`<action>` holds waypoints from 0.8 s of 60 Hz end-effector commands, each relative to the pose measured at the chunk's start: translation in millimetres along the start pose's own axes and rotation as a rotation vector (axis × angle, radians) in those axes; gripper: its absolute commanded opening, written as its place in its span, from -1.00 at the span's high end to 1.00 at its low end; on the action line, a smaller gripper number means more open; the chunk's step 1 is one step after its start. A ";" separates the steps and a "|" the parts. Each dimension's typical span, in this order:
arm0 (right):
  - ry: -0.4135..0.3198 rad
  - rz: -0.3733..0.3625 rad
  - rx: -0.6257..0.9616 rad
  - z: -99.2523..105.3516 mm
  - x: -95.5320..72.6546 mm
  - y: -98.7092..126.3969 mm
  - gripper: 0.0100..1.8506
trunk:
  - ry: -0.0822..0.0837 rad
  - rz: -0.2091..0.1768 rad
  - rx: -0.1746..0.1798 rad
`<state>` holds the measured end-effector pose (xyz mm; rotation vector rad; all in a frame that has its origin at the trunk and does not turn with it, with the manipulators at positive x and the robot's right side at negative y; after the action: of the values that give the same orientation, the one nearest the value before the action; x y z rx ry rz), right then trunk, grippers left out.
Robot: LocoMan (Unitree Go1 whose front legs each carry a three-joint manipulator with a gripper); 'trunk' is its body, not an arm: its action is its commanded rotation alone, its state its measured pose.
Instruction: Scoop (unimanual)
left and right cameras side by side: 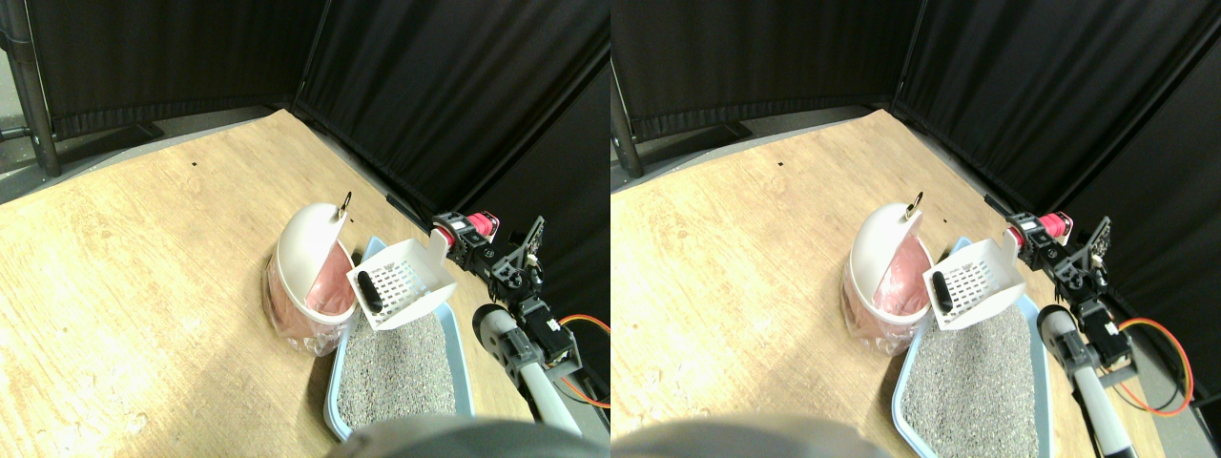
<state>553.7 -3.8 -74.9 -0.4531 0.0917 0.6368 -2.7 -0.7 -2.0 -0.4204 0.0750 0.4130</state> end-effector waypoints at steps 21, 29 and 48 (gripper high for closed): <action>-0.035 -0.020 -0.063 11.1 -3.9 2.4 0.80 | -0.048 0.105 -0.049; -0.036 -0.023 -0.062 14.4 -5.2 2.0 0.79 | -0.053 0.101 -0.047; -0.062 -0.031 0.010 13.3 -9.2 -0.8 0.79 | -0.050 0.084 -0.039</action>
<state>547.3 -8.1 -69.6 -0.4542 0.1102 0.6070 -0.7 -0.6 -1.6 -0.4194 0.0721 0.4137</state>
